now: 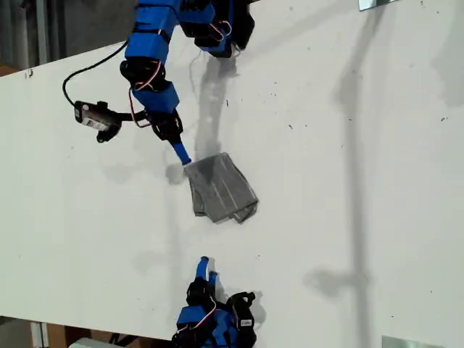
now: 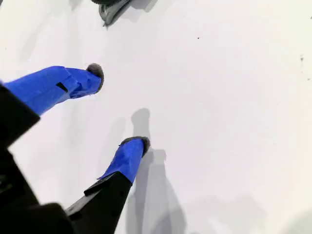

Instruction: Grasp corners of a square towel and fold twice.

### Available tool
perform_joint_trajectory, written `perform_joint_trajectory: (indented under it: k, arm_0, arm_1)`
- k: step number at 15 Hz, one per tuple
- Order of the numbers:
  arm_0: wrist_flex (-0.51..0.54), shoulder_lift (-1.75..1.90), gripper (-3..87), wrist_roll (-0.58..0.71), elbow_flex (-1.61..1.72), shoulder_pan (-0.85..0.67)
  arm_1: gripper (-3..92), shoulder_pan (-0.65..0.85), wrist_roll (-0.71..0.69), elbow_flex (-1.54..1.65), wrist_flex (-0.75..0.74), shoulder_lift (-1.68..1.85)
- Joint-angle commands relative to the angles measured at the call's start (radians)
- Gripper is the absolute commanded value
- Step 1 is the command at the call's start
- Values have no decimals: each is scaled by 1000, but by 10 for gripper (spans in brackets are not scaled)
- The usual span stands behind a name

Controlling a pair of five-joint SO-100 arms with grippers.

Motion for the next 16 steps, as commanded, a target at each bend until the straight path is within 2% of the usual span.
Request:
perform_joint_trajectory:
  k: [1, 3, 5, 6, 8, 11, 12, 14, 15, 16]
  arm_0:
    - [-3, 5, 243, 14, -5, -8]
    - [-3, 5, 243, 11, -3, -3]
    - [-3, 5, 243, 11, -3, -3]
    - [-3, 6, 243, 9, -3, -3]
    - [-2, 18, 242, 20, -2, 3]
    - [25, 147, 242, 41, 26, 15]
    - [40, 207, 242, 17, 44, 31]
    - [60, 267, 242, -2, 60, 117]
    - [60, 267, 242, -14, 60, 190]
    - [60, 267, 242, -25, 61, 261]
  arm_1:
    - [117, -51, 133, 397, -74, 365]
    - [117, -84, 262, 704, -44, 747]
    - [117, -123, 367, 821, 184, 1170]
    - [117, -137, 416, 838, 262, 1218]
    - [117, -153, 525, 877, 285, 1216]
    - [118, -80, 709, 962, 374, 1227]
    - [118, -106, 847, 980, 391, 1227]
    - [117, -127, 841, 999, 367, 1227]
    - [119, -112, 727, 1003, 380, 1224]
    - [119, -103, 724, 1002, 382, 1224]
